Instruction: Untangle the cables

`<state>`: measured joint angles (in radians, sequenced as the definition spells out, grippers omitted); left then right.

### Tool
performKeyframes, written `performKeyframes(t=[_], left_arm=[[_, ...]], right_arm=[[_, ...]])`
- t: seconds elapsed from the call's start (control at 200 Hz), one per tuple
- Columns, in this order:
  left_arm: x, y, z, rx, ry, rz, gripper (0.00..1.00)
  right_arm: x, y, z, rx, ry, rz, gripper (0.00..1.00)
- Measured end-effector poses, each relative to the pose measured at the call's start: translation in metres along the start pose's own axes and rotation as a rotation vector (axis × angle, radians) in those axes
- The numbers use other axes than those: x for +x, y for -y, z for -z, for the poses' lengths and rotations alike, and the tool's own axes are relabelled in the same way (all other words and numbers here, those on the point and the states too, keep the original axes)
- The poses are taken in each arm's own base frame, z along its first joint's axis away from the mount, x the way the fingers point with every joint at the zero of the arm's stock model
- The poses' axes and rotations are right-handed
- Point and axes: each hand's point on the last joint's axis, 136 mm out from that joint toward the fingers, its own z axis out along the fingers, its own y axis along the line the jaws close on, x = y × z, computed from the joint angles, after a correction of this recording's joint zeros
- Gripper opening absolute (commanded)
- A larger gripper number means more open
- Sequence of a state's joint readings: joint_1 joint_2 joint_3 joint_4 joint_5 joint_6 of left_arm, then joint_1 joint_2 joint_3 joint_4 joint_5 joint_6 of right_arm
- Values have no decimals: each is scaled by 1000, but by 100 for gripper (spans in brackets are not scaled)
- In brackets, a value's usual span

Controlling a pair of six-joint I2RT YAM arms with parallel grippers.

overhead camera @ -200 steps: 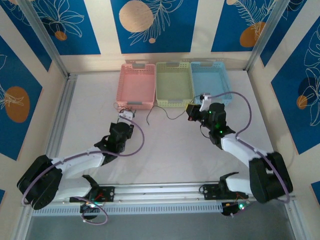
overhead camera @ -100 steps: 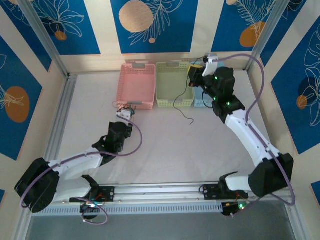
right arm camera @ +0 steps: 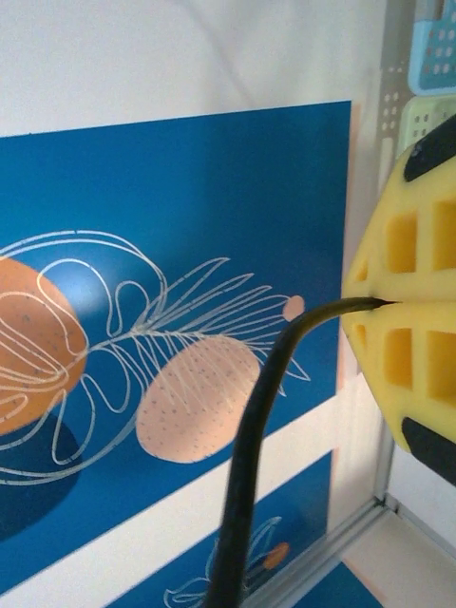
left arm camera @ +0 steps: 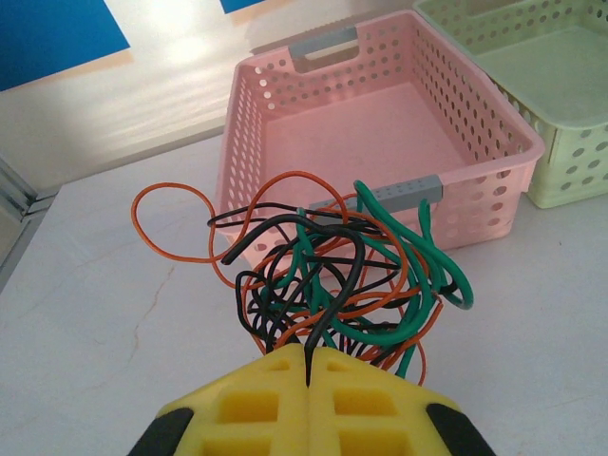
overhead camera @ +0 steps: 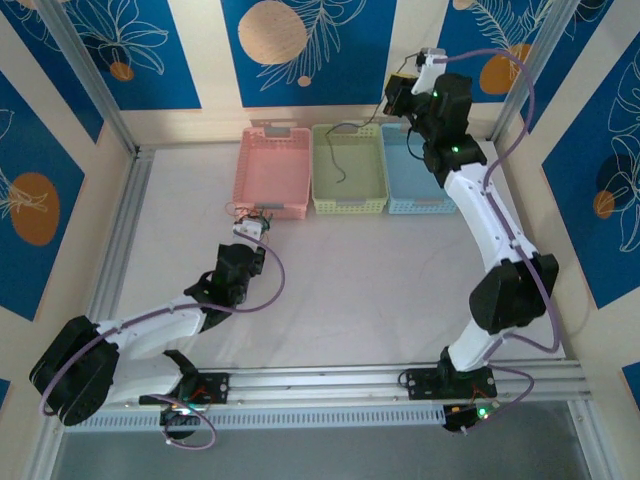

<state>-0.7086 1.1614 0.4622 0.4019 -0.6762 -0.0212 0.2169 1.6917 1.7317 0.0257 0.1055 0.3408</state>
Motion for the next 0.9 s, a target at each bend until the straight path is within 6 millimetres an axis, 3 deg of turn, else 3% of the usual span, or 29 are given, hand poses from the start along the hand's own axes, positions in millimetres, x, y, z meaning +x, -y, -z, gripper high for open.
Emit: performKeyframes(t=[0.075, 0.145, 0.395, 0.52, 0.6, 0.795, 0.9], left_arm=[[0, 1, 0, 3, 0, 0, 0], [0, 1, 0, 4, 0, 0, 0], [0, 1, 0, 9, 0, 0, 0], [0, 2, 0, 13, 0, 0, 0], [0, 2, 0, 13, 0, 0, 0], [0, 3, 0, 18, 0, 0, 0], [0, 3, 0, 20, -1, 0, 0]], right_arm=[[9, 7, -18, 9, -22, -14, 0], [30, 16, -34, 23, -65, -30, 0], [148, 57, -90, 91, -315, -97, 0], [206, 65, -105, 79, -457, -150, 2], [232, 65, -117, 57, -532, -182, 3], [281, 63, -127, 10, -681, -257, 6], [299, 58, -125, -24, -750, -302, 16]])
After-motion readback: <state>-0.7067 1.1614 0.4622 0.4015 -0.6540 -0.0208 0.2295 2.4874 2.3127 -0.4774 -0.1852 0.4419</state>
